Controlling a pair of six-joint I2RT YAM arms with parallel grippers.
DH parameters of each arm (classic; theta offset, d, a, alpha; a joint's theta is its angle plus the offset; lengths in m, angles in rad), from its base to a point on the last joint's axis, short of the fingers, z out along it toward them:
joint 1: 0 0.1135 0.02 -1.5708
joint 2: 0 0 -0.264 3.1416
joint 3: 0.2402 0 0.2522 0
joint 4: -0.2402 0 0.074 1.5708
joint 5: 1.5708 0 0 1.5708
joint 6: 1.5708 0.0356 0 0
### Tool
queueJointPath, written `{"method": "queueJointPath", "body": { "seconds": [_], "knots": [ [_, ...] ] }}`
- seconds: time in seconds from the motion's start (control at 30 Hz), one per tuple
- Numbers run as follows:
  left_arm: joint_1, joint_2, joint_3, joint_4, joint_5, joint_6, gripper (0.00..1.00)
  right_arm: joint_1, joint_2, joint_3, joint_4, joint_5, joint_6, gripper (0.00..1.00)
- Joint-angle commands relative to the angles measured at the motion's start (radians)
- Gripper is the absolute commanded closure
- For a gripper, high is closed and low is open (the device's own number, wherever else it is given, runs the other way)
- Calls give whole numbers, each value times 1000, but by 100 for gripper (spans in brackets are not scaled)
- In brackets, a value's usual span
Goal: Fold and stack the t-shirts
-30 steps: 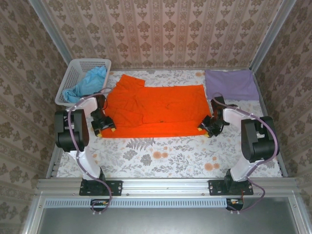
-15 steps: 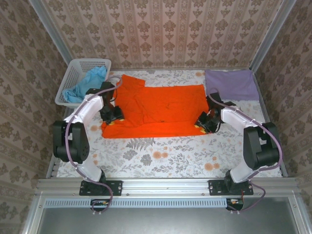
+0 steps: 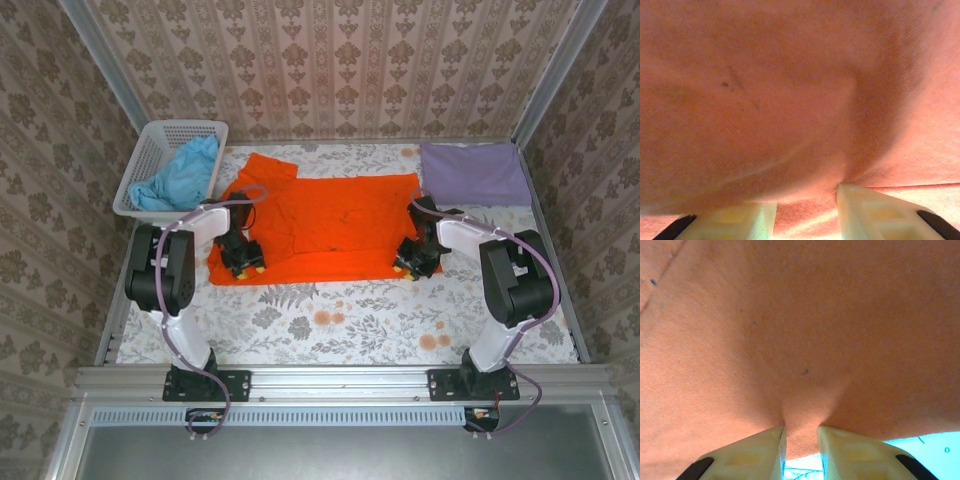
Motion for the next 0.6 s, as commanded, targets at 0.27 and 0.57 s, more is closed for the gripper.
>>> {"method": "queueJointPath", "body": {
  "seconds": [0.27, 0.57],
  "knots": [
    [8, -110, -169, -51, -26, -5, 62, 23, -93, -203, -75, -68, 37, 73],
    [1, -257, -306, -86, 22, -43, 62, 58, -243, -355, -116, -95, 75, 73]
  ]
}}
